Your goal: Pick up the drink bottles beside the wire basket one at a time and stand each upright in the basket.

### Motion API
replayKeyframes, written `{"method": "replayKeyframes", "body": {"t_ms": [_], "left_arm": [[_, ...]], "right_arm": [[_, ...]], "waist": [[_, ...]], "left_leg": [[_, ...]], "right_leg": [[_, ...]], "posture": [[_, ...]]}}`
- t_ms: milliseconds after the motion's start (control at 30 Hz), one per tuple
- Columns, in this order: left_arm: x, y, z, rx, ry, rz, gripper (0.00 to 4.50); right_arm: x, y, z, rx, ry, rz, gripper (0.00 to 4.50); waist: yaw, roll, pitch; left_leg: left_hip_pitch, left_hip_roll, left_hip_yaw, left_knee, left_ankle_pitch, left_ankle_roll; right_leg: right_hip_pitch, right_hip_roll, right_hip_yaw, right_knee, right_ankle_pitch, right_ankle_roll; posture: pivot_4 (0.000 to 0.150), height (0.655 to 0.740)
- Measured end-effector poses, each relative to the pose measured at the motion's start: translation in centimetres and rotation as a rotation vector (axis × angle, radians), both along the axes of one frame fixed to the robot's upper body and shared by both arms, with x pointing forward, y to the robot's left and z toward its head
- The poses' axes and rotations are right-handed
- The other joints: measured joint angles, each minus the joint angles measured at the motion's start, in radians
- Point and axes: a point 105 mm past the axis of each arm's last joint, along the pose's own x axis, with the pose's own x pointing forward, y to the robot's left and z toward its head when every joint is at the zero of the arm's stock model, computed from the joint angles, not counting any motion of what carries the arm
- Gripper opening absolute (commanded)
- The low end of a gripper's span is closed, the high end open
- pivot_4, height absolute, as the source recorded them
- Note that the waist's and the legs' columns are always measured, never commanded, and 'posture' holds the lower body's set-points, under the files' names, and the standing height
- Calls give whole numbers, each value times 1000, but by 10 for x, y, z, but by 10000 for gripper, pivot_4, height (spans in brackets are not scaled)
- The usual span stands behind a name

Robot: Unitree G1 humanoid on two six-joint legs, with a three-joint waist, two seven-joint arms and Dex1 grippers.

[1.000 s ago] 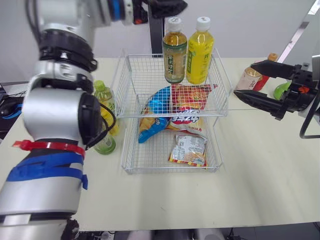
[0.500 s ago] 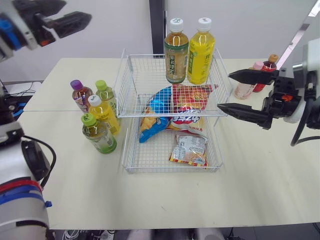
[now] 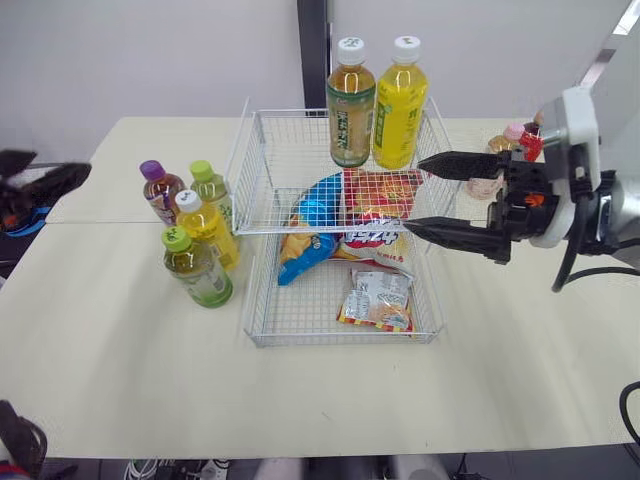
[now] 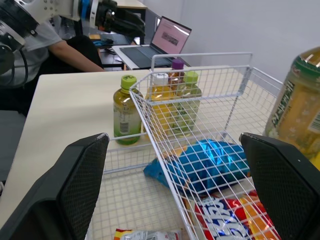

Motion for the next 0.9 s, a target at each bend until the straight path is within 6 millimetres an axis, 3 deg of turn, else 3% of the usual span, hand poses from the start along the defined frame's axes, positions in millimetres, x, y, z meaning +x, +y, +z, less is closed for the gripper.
{"method": "replayKeyframes", "body": {"t_ms": [167, 333, 567, 900], "left_arm": [[2, -2, -18, -79, -16, -15, 44782], [19, -19, -36, -116, -22, -27, 44782], [46, -43, -24, -75, -78, -30, 44782], [92, -50, -22, -38, -50, 15, 44782]], "right_arm": [[1, 3, -2, -6, -3, 8, 45000], [0, 5, -2, -2, -9, 24, 45000], [1, 6, -2, 0, -24, 18, 45000], [3, 7, -1, 7, -32, 7, 45000]], "waist": [[16, 0, 0], [22, 0, 0], [18, -1, 0], [17, -1, 0]], "left_leg": [[0, 0, 0, 0, 0, 0], [0, 0, 0, 0, 0, 0], [0, 0, 0, 0, 0, 0], [0, -2, 1, 0, 0, 0]], "right_leg": [[0, 0, 0, -1, 1, 0], [1, 0, 0, -1, 1, 0], [0, 0, 0, -1, 2, 0], [0, 1, -1, -1, 2, 0]], "posture": [[1500, 7400], [1500, 7400], [1500, 7400], [1500, 7400]]}}
